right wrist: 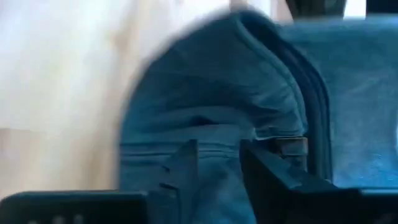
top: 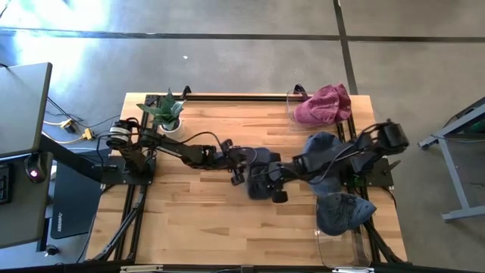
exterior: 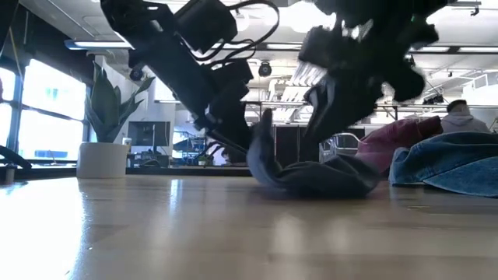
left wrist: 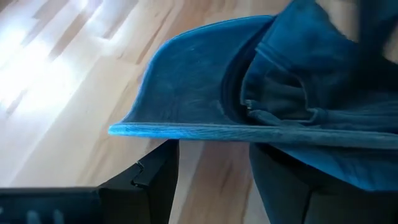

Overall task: Pick & Place hat
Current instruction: Put the left blue cap into the bottom transparent bin

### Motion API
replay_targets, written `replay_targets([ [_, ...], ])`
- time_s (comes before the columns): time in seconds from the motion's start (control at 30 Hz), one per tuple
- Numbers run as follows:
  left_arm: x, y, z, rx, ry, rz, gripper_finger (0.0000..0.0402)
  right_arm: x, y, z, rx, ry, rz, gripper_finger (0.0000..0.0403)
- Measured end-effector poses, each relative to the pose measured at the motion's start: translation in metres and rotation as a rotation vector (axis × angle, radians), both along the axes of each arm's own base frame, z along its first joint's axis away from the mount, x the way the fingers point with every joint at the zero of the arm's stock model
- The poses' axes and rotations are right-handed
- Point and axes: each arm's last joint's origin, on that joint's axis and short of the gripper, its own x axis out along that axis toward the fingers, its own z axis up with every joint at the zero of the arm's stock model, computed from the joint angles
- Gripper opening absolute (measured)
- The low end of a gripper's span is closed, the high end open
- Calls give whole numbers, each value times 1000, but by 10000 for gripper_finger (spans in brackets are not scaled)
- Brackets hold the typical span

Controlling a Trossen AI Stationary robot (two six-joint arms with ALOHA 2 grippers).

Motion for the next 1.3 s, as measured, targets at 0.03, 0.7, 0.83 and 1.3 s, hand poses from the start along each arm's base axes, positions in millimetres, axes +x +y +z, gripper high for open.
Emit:
replay_targets([
  [0.03,0,0,0,-6,-3,-10,191,2,-1,-6,-34,9,-13,128],
  [0.7,9,-2,-20,-12,7,-90,191,25,-20,-37,-225,-42,183,110],
  [0.83,9,-2,-20,0,11,-100,191,24,-18,-33,-237,-51,193,30],
  [1.3,9,-3,-20,-12,11,-129,191,21,12,-8,-479,-169,180,21],
])
